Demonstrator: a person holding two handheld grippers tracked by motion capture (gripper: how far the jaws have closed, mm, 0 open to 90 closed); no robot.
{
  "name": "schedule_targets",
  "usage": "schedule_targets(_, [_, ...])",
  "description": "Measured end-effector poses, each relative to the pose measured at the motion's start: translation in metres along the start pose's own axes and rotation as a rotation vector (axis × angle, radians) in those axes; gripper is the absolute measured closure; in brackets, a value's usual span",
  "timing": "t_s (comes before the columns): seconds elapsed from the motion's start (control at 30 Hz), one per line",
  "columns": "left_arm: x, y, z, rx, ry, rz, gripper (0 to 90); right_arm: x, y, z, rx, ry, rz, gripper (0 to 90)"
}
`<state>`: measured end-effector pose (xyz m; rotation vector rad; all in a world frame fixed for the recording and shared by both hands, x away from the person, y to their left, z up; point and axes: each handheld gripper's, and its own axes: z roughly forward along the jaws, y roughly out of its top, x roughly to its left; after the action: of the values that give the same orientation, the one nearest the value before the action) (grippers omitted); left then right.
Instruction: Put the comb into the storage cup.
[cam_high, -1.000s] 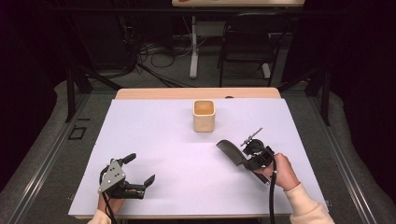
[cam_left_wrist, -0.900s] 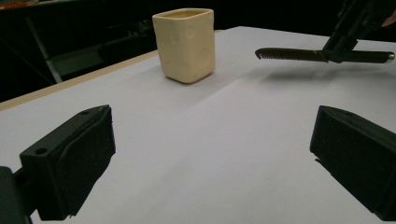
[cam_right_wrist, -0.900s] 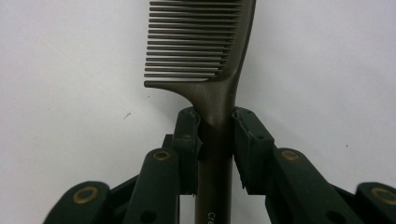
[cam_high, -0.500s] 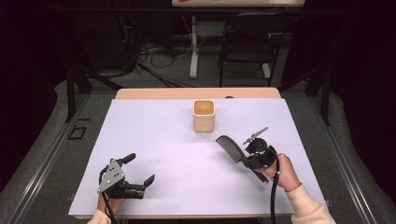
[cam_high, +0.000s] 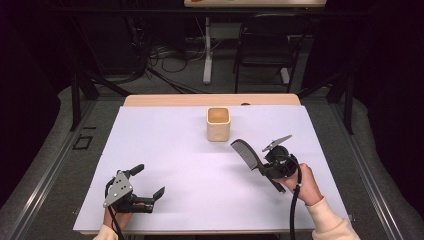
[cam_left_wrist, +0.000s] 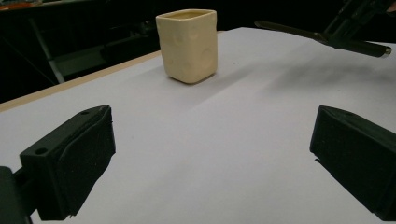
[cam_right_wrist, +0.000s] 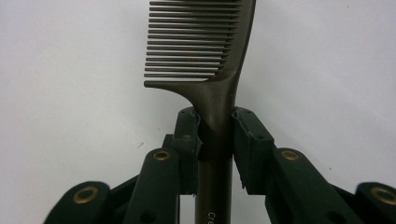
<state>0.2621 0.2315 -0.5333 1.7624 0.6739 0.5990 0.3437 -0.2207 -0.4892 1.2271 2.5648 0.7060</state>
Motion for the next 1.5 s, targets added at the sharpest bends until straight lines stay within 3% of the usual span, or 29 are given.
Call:
schedule_targets(0.33, [0.0004, -0.0002, 0.0004, 0.002, 0.003, -0.002, 0.1, 0.0007, 0.0001, -0.0033, -0.094, -0.008, 0.005, 72.4])
schedule_targets(1.07, [0.0014, -0.0008, 0.0003, 0.003, 0.007, -0.006, 0.1, 0.0006, -0.0001, -0.0031, -0.245, -0.013, -0.004, 72.4])
schedule_targets(1.5, [0.0011, -0.0003, 0.0014, 0.008, 0.009, 0.002, 0.1, 0.0012, -0.0002, -0.0016, -0.334, -0.04, -0.019, 72.4])
